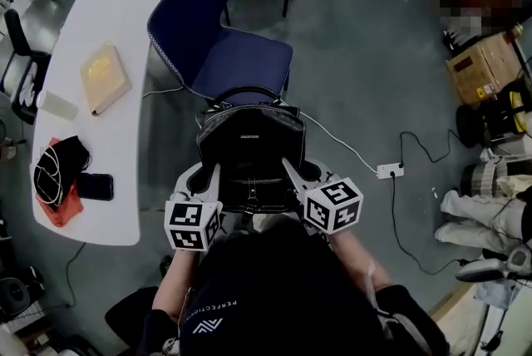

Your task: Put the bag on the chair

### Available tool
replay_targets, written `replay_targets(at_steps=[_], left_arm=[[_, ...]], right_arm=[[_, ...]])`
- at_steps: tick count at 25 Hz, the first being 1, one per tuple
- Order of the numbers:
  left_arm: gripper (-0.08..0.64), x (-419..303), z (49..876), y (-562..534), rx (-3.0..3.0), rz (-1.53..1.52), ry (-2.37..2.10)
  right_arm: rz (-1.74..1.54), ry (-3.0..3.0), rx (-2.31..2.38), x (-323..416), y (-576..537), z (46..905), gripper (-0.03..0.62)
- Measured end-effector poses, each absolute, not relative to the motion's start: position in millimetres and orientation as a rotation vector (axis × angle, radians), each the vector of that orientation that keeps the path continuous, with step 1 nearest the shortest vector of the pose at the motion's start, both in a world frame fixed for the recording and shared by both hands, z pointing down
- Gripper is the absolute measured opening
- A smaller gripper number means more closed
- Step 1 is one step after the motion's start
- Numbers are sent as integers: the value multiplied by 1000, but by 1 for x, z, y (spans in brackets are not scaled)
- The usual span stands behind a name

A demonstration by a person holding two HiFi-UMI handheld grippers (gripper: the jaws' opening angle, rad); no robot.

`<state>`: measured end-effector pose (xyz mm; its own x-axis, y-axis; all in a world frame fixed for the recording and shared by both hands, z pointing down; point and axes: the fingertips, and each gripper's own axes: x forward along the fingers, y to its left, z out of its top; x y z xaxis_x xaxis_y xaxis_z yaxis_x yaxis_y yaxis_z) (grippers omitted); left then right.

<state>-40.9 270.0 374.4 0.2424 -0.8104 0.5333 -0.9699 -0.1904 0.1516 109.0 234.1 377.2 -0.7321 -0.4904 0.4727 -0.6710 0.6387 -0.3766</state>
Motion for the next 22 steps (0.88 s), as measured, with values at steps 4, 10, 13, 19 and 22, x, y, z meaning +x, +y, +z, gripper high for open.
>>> replay_targets(at_steps=[4,10,13,19,22], left_arm=[[37,-35,376,244,2038,474,-1650],[37,-19,378,218,2014,484,-1659],[37,-17,376,207,2012,495,-1660],[37,-18,373,192,2029,496,-1669],[37,-27,375,182,2024,490,-1678]], right_arm=[[785,-2539,895,114,206,381,21],[797,-2544,876,129,176,384,21],[821,-2548,876,132,167,383,21],[812,-2563,895,132,152,381,21],[797,-2566,906,124,144,381,21]])
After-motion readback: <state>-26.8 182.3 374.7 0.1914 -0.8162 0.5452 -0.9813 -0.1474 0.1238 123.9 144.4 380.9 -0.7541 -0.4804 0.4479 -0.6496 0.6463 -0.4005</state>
